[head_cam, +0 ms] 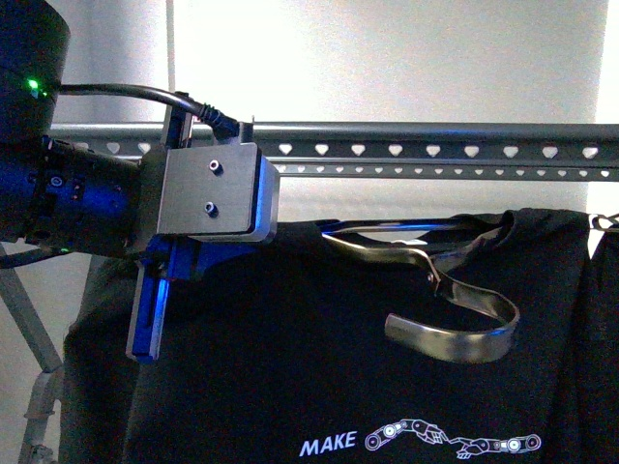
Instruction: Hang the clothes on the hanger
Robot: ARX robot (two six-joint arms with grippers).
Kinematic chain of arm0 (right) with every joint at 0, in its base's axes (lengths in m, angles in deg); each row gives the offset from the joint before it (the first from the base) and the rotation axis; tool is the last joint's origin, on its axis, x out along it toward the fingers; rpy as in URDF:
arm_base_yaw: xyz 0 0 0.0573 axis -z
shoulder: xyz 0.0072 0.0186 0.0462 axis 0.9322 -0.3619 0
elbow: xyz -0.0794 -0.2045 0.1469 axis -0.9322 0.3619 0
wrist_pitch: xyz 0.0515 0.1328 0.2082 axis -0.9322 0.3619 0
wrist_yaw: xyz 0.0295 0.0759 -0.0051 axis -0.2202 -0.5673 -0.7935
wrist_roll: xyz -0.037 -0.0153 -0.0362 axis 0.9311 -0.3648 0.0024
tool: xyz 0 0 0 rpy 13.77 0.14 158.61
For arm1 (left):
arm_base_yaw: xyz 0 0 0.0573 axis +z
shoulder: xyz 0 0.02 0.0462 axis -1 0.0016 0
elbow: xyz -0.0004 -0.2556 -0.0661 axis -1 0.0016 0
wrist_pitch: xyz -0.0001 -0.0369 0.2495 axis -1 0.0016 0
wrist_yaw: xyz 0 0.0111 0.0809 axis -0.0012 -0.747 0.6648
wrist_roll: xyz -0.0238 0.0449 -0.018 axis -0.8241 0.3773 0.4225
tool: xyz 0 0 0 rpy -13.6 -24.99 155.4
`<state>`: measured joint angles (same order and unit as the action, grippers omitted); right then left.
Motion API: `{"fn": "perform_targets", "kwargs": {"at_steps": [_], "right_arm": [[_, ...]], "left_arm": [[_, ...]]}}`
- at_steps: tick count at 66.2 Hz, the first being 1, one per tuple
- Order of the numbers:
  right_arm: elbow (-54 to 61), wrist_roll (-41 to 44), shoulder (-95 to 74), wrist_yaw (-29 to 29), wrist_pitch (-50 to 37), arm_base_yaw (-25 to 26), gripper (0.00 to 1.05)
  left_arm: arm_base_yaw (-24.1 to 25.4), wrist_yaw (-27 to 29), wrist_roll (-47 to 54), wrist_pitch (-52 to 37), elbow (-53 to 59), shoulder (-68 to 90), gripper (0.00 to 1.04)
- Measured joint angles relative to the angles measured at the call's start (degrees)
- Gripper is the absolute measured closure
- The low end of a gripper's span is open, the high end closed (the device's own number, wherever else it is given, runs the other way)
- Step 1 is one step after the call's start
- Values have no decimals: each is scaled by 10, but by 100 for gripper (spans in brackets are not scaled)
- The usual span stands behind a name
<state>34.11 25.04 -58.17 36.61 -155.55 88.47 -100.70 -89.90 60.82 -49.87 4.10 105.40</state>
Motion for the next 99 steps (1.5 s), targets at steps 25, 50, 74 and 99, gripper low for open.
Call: {"fn": "perform_targets", "kwargs": {"at_steps": [25, 50, 74, 99], "right_arm": [[-114, 55, -39, -12, 119, -33, 7], [-194, 179, -68, 43, 297, -79, 7], [-244, 226, -83, 82, 388, -109, 51], [-245, 269, -83, 83, 398, -113, 98]], "left_arm": [[0, 0, 0, 0, 0, 0, 101], [0, 0, 0, 0, 0, 0, 101], [0, 1, 0, 0, 0, 0, 101], [0, 1, 0, 0, -1, 0, 101]]}}
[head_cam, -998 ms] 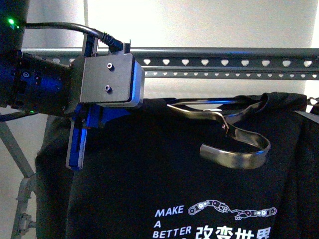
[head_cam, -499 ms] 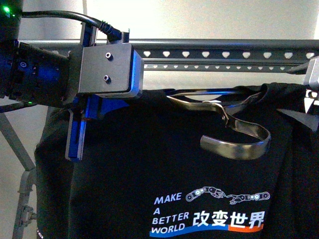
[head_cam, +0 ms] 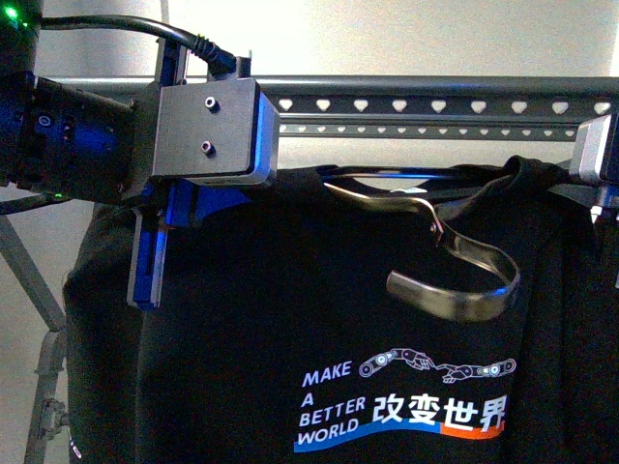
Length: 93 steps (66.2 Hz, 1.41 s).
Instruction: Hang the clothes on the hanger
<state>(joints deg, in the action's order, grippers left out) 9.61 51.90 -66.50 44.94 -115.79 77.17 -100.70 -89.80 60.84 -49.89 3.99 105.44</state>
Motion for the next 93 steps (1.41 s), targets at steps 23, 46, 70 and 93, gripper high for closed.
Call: {"fn": "perform_targets", "kwargs": {"at_steps": [23, 46, 70, 93], "right_arm": [[18, -24, 13, -18, -15, 21, 98], [31, 17, 41, -24, 151, 55, 99], [38, 133, 48, 33, 407, 78, 100], [21, 21, 102, -55, 640, 133, 100]], "left_arm": [[-1, -5, 0, -3, -3, 0, 76], [-1, -5, 0, -3, -6, 0, 25], [-1, -5, 0, -3, -6, -1, 7], [3, 191, -474, -146, 14, -4, 7]]}}
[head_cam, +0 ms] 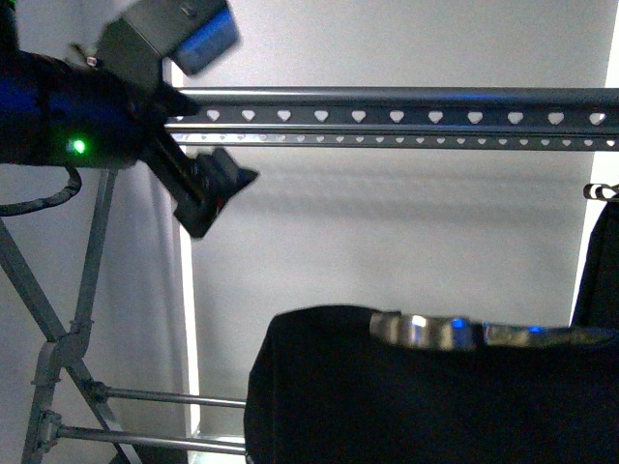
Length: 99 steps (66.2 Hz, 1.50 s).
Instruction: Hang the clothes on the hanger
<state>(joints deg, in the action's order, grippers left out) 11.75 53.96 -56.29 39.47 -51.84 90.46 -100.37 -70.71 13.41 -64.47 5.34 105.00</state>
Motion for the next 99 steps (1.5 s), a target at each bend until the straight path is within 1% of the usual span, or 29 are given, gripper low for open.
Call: {"fn": "perform_targets", "kwargs": {"at_steps": [1, 5, 7, 10, 11, 12, 18, 23, 30, 31, 34, 38, 46, 50, 54, 55, 58, 63, 64, 68, 72, 80, 87, 92, 96, 99], "right_arm": [[0, -9, 3, -9, 0, 3, 100], [0, -53, 15, -52, -6, 15, 100], [1, -85, 22, -69, -19, 20, 100], [2, -122, 31, -85, -31, 23, 100], [3, -126, 33, -88, -35, 23, 100], [5, -146, 38, -92, -43, 23, 100], [15, -218, 56, -107, -64, 23, 100], [26, -288, 78, -123, -59, 22, 100], [38, -391, 118, -132, -24, 17, 100], [39, -396, 122, -132, -20, 16, 100], [46, -435, 140, -129, -3, 14, 100], [52, -462, 154, -124, 22, 11, 100], [70, -471, 176, -100, 89, 7, 100], [76, -460, 181, -73, 132, 3, 100], [80, -453, 181, -55, 156, 0, 100], [82, -452, 181, -48, 165, -1, 100], [87, -455, 181, -35, 166, -3, 100], [87, -485, 182, -36, 159, -7, 100], [87, -502, 182, -36, 149, -8, 100], [87, -533, 184, -38, 127, -10, 100], [87, -571, 184, -38, 97, -13, 100], [82, -651, 182, -38, 45, -19, 100], [62, -710, 169, -33, 13, -24, 101], [41, -752, 153, -26, -5, -28, 101], [21, -787, 134, -17, -23, -30, 101], [-5, -830, 111, -6, -39, -33, 101]], "left_arm": [[3, 10, -48, -5, -1, -1, 7], [19, 57, -296, -17, -6, -4, 7], [27, 76, -386, -17, -10, -4, 7], [35, 98, -473, -14, -16, -4, 7], [37, 101, -479, -13, -17, -4, 7], [40, 113, -506, -10, -19, -4, 7], [48, 138, -551, 5, -23, -4, 7], [48, 155, -557, 3, -23, -3, 7], [42, 166, -548, -15, -23, -3, 7], [40, 171, -542, -13, -23, -4, 7], [37, 205, -509, 29, -19, -17, 15], [36, 215, -482, 35, 14, -39, 24], [39, 212, -447, -14, 131, -105, 45], [48, 204, -439, -45, 195, -139, 58], [54, 198, -436, -64, 235, -157, 67], [57, 196, -435, -74, 258, -167, 72], [63, 195, -433, -91, 301, -188, 83], [67, 190, -430, -111, 362, -222, 101], [68, 187, -430, -117, 379, -233, 102], [70, 183, -429, -126, 403, -250, 101], [86, 156, -428, -135, 431, -271, 101], [103, 155, -428, -140, 483, -312, 101], [104, 153, -428, -129, 518, -356, 101], [104, 153, -428, -97, 538, -403, 101], [104, 153, -428, -53, 551, -456, 101], [104, 153, -428, -6, 563, -516, 101]]}}
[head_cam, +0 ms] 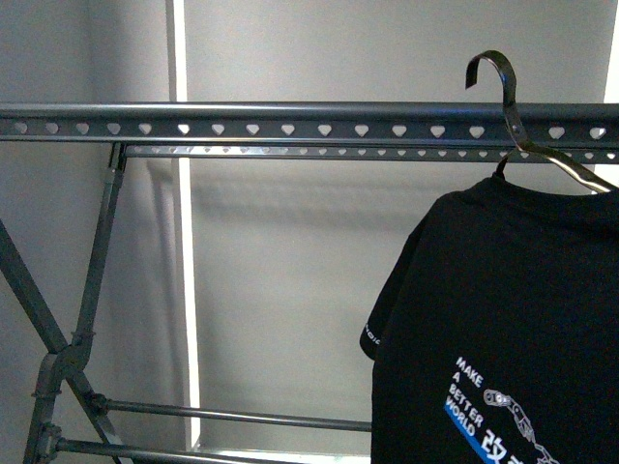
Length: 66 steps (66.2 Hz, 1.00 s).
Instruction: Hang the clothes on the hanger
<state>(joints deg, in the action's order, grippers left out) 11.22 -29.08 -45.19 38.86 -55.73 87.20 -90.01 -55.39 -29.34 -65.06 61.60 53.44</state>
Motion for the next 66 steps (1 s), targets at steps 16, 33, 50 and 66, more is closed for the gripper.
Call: {"fn": "perform_targets", "kwargs": {"at_steps": [16, 33, 50, 66], "right_arm": [[-116, -152, -86, 33, -56, -3, 101], [-221, -264, -163, 74, -64, 4, 101], [-223, -322, -203, 132, -86, -4, 101], [-205, -337, -211, 151, -117, -17, 101]], "left_arm": [[0, 0, 0, 102, 37, -155, 101], [0, 0, 0, 136, 58, -210, 101], [0, -1, 0, 153, 75, -255, 101], [0, -1, 0, 234, 75, -327, 101]]}}
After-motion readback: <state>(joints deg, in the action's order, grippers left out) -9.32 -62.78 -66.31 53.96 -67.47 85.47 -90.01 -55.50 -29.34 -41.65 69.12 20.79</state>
